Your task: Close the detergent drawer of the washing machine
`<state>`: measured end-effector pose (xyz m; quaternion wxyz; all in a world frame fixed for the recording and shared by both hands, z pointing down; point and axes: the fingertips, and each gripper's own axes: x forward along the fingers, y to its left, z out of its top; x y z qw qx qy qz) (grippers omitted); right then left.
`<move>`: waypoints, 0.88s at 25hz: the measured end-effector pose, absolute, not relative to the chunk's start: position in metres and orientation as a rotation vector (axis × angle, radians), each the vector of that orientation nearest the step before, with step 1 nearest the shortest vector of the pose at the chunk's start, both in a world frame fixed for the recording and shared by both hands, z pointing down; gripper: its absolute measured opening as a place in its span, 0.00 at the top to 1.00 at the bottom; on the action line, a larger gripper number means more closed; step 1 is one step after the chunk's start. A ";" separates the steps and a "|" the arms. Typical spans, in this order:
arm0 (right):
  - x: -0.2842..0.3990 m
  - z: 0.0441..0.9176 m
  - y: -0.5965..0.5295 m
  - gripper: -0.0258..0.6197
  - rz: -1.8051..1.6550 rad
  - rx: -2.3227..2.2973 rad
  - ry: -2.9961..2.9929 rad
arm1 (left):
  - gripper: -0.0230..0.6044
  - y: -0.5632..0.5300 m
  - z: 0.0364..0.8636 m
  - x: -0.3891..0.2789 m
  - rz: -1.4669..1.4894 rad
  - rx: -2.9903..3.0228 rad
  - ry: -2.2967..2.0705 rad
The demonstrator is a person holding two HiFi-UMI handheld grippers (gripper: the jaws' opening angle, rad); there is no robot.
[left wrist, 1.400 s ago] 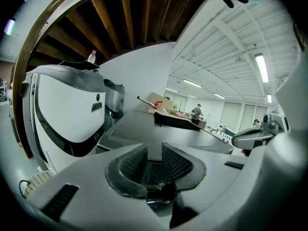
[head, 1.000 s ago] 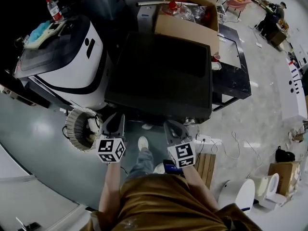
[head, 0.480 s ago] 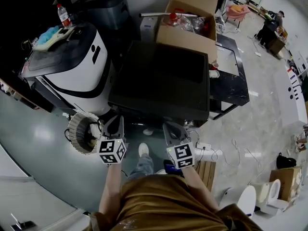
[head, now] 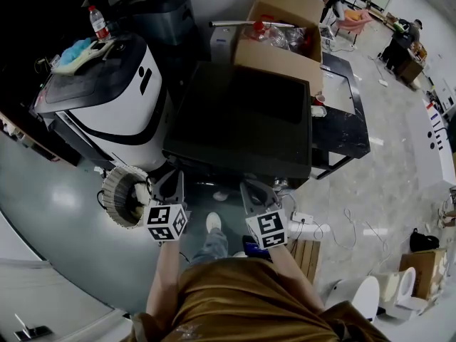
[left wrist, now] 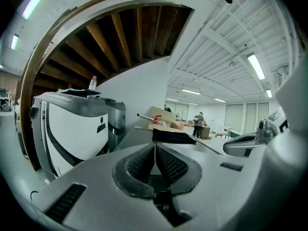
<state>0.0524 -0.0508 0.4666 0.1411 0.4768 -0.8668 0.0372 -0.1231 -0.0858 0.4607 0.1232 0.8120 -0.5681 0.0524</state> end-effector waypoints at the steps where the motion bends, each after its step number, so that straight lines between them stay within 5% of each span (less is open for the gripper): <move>1: 0.052 0.467 -0.051 0.94 0.109 1.377 -2.502 | 0.91 -0.086 0.461 -0.123 0.154 2.369 -1.656; 22: 0.042 0.471 -0.058 0.94 0.118 1.347 -2.500 | 0.91 -0.089 0.472 -0.137 0.169 2.333 -1.662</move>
